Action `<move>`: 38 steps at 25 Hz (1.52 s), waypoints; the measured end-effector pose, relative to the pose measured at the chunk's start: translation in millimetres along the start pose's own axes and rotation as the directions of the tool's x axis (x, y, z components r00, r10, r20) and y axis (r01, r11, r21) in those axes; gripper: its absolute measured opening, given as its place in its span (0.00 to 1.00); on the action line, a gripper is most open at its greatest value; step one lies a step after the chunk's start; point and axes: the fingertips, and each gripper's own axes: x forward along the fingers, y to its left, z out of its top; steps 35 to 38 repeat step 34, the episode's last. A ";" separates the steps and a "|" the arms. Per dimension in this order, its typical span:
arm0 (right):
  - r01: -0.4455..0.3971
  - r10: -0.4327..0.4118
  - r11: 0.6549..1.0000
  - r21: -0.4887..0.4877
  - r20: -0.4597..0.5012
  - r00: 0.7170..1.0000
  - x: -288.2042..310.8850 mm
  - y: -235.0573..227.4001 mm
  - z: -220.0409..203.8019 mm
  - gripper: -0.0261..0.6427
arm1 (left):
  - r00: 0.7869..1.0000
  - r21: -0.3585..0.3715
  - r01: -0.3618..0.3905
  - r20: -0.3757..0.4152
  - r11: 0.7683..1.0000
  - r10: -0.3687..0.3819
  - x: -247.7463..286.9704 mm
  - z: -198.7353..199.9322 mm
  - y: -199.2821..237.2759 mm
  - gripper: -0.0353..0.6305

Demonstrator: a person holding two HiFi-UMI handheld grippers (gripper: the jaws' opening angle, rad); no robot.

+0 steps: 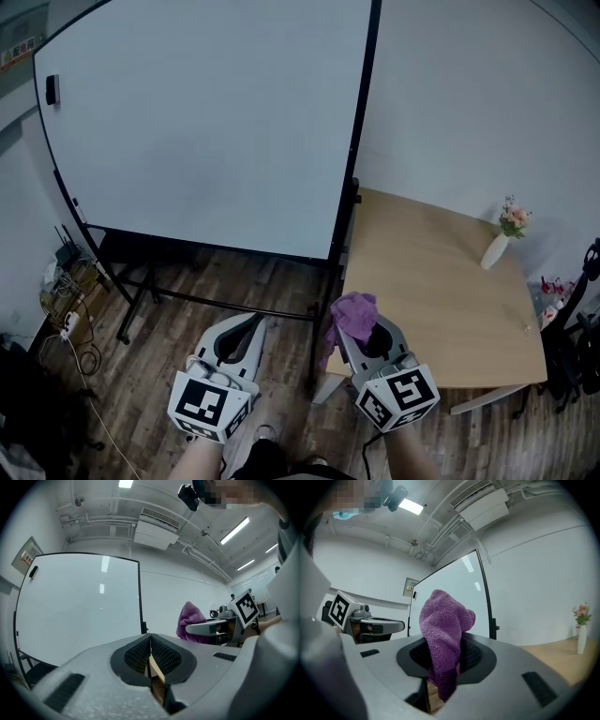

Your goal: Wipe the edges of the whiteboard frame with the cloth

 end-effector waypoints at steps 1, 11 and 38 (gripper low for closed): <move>-0.008 0.008 1.000 0.001 0.001 1.000 -2.4 1.9 -0.6 0.20 | 1.000 0.000 -0.008 -0.001 1.000 0.008 -3.6 -0.1 -1.8 0.08; -0.066 0.066 0.998 0.006 0.013 0.998 -25.8 18.4 -1.2 0.20 | 0.999 0.012 -0.049 -0.004 0.999 0.049 -30.1 1.7 -22.2 0.08; -0.107 0.106 0.994 0.012 0.041 0.993 -49.6 26.7 6.7 0.20 | 0.998 0.033 -0.069 0.011 0.997 0.068 -43.8 12.7 -43.4 0.08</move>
